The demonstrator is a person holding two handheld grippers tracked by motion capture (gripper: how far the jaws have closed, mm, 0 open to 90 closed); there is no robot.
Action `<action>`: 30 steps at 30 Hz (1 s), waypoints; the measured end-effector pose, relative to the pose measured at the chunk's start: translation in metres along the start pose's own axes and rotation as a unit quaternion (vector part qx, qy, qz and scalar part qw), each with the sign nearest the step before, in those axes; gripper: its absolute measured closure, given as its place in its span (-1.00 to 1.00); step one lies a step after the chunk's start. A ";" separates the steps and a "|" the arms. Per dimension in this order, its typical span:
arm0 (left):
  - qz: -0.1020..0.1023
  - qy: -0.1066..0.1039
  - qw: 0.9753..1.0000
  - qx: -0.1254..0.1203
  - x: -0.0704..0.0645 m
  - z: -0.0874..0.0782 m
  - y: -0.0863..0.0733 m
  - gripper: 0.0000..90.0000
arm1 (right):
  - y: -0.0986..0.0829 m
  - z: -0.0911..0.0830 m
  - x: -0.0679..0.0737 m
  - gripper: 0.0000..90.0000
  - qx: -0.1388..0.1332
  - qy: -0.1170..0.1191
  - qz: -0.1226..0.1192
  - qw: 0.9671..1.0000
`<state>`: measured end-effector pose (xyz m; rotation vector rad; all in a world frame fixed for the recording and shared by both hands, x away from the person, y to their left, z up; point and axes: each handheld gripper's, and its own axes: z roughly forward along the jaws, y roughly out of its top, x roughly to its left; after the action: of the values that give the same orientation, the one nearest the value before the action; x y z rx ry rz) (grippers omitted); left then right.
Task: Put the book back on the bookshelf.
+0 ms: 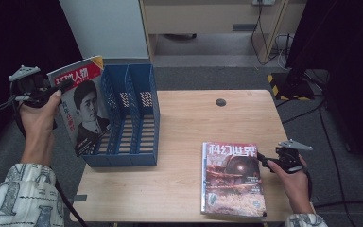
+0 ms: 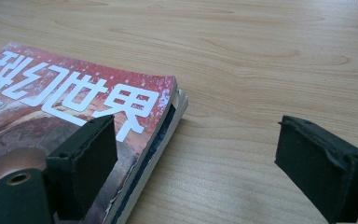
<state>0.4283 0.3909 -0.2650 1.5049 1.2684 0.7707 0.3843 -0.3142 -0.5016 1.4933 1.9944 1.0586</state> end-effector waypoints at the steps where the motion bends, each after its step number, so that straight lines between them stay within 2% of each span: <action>1: 0.002 -0.001 1.000 -0.001 0.000 0.001 -0.001 0.92 | 0.000 0.000 0.000 -0.72 0.001 0.000 0.000 1.000; 15: 0.004 -0.008 1.000 -0.022 -0.001 0.009 -0.015 0.92 | 0.000 0.000 0.000 -0.71 -0.001 0.000 -0.001 1.000; 26: -0.005 -0.009 0.999 -0.045 0.000 0.015 -0.028 0.92 | 0.000 0.000 0.000 -0.72 0.000 0.000 0.000 1.000; 30: -0.003 -0.009 0.999 -0.053 0.001 0.014 -0.029 0.92 | 0.000 0.000 0.000 -0.72 0.000 0.001 -0.001 1.000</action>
<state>0.4321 0.3875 -0.2970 1.4191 1.1994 0.8077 0.3842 -0.3146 -0.5017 1.4912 1.9961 1.0593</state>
